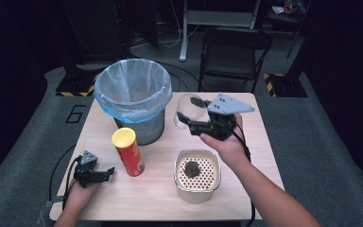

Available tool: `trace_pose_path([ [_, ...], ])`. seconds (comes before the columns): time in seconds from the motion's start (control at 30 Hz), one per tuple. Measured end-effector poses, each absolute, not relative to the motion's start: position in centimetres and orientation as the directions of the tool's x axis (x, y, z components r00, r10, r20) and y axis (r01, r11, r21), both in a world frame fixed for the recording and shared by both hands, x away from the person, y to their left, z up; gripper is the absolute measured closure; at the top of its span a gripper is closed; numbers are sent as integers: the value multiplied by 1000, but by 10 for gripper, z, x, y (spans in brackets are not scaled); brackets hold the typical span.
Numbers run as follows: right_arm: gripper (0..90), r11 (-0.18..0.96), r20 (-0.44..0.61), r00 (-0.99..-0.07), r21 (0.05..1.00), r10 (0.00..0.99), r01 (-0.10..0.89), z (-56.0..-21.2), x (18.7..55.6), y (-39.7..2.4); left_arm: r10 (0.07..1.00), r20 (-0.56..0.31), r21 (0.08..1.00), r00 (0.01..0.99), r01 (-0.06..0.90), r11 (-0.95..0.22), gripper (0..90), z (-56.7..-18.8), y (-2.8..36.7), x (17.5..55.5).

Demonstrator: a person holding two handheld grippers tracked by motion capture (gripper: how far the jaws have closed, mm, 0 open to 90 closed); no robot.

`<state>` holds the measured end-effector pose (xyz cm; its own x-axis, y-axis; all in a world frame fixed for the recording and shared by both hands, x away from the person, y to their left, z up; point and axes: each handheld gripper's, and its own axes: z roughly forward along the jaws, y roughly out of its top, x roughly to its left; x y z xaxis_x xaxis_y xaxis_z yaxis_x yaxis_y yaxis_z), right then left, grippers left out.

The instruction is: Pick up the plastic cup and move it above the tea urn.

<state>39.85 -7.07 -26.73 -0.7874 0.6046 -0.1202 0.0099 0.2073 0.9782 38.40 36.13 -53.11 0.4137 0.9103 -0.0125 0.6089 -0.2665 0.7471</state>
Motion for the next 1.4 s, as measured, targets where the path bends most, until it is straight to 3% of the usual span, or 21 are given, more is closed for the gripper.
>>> trace_pose_path([
  [0.4,363,223,-77,-785,972,614,80,-221,456,-22,910,-17,747,414,610,-264,118,-531,361,384],
  [0.6,360,247,-110,-775,967,623,62,-211,470,0,910,-12,748,414,607,-267,118,-531,361,384],
  [1.4,358,279,-80,-727,947,682,157,-225,518,62,907,-10,740,422,612,-277,118,-530,362,384],
])
